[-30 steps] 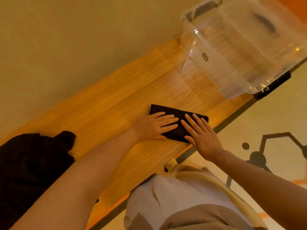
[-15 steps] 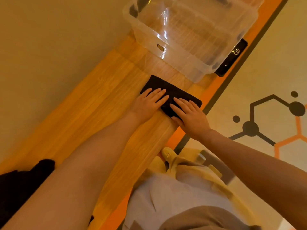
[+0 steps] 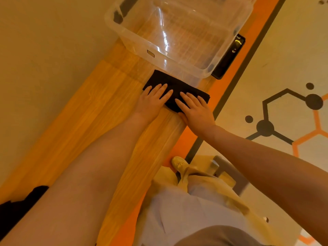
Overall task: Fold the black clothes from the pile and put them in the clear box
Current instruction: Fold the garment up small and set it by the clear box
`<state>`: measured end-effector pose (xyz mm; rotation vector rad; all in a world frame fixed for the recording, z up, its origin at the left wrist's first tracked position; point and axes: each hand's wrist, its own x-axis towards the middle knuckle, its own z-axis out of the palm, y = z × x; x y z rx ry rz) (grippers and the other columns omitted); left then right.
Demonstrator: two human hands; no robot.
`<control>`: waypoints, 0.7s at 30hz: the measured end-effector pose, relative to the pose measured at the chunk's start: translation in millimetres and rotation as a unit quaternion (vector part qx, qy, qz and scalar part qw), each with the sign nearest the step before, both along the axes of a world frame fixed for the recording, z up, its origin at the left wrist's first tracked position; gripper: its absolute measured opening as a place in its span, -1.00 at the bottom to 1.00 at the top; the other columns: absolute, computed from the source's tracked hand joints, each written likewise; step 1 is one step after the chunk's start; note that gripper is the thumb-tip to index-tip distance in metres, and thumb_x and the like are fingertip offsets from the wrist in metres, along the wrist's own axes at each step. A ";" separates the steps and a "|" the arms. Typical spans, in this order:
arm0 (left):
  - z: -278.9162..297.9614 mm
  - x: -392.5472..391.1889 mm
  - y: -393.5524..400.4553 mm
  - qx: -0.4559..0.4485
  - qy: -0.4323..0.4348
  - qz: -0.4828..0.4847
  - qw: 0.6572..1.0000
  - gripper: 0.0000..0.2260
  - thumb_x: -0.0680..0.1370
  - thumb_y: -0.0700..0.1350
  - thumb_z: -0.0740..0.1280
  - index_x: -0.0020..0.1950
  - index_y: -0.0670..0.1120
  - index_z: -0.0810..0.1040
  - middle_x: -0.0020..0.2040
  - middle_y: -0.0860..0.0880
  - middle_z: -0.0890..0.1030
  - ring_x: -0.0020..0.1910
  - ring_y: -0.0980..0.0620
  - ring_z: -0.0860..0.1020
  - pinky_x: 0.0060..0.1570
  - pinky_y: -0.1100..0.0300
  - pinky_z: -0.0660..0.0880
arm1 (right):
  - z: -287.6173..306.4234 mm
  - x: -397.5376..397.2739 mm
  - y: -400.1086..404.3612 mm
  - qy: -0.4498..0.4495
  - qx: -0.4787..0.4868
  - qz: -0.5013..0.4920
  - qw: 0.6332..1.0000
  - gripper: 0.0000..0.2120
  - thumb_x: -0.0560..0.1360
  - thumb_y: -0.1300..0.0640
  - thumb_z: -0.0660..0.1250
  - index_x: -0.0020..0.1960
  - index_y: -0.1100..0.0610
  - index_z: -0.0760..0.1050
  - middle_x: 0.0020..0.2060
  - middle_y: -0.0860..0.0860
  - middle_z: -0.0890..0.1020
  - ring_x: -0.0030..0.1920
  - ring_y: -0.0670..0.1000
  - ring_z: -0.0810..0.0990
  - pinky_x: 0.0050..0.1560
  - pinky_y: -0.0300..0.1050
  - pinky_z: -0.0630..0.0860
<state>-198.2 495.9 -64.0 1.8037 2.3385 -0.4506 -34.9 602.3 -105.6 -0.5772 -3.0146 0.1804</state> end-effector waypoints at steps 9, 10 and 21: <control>2.6 1.3 8.7 -0.030 0.059 0.027 0.997 -0.42 0.65 -0.16 0.07 0.57 -0.02 -0.21 0.58 -0.12 -0.14 0.55 -0.08 -0.14 0.51 -0.06 -0.13 | 2.0 -8.0 0.2 -0.008 -0.004 -0.019 1.000 -0.51 0.51 0.05 0.38 0.41 0.09 0.39 0.41 0.13 0.40 0.42 0.18 0.34 0.41 0.22 0.25; 3.5 2.4 7.9 -0.033 0.059 0.034 0.997 -0.42 0.65 -0.15 0.06 0.56 -0.02 -0.22 0.58 -0.12 -0.15 0.55 -0.07 -0.15 0.51 -0.06 -0.14 | 3.6 -9.6 1.7 -0.001 -0.008 -0.011 1.000 -0.53 0.52 0.03 0.35 0.40 0.10 0.40 0.41 0.14 0.40 0.41 0.18 0.35 0.42 0.22 0.24; 9.4 21.1 -67.4 -0.049 -0.012 0.122 0.991 -0.41 0.63 -0.22 0.08 0.57 0.03 -0.14 0.58 -0.06 -0.14 0.55 -0.04 -0.16 0.45 -0.03 -0.27 | 13.6 -29.5 4.5 -0.024 -0.021 0.121 0.992 -0.52 0.60 -0.05 0.16 0.44 0.16 0.33 0.45 0.13 0.34 0.45 0.16 0.29 0.47 0.21 0.12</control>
